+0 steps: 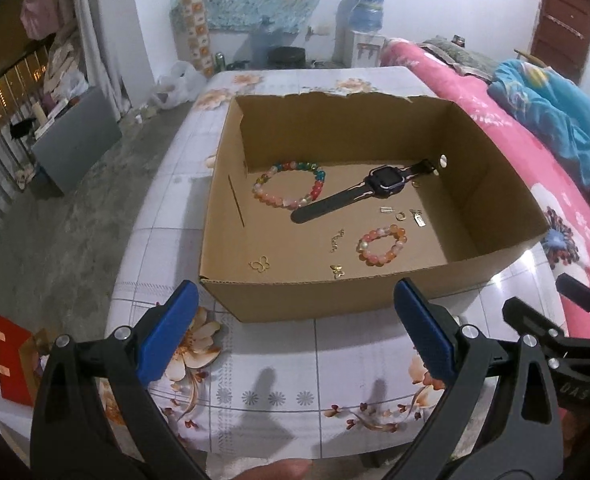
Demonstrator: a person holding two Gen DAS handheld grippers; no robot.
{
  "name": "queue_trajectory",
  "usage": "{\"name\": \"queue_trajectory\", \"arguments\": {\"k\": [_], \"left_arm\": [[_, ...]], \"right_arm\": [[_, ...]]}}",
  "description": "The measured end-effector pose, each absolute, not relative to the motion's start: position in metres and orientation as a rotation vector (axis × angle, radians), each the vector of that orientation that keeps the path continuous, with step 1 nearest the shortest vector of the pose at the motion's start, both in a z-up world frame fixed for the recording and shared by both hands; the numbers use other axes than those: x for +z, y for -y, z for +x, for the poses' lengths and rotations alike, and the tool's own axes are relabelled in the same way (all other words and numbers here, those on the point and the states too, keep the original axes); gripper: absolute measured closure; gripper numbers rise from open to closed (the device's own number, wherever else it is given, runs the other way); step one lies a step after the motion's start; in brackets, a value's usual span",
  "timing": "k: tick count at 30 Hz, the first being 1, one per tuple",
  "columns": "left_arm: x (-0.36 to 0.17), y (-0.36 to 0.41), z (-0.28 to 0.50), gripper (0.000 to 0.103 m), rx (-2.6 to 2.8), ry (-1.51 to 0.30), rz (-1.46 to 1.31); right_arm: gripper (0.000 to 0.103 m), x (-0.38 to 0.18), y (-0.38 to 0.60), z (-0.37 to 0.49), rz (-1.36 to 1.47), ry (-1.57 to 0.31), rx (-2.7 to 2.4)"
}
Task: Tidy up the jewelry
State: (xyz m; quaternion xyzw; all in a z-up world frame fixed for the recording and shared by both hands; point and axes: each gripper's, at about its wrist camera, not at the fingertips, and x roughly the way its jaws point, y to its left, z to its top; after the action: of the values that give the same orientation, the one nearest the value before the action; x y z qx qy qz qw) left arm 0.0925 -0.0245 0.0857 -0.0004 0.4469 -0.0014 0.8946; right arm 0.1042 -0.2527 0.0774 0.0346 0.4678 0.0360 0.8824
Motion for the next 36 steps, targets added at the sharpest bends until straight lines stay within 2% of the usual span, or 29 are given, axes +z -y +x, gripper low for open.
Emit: {"name": "queue_trajectory", "arguments": {"k": [36], "left_arm": [[0.068,0.024,0.101,0.008,-0.013,-0.999,-0.036]], "right_arm": [[0.007,0.072,0.241,0.119,0.043,-1.001,0.099]]}}
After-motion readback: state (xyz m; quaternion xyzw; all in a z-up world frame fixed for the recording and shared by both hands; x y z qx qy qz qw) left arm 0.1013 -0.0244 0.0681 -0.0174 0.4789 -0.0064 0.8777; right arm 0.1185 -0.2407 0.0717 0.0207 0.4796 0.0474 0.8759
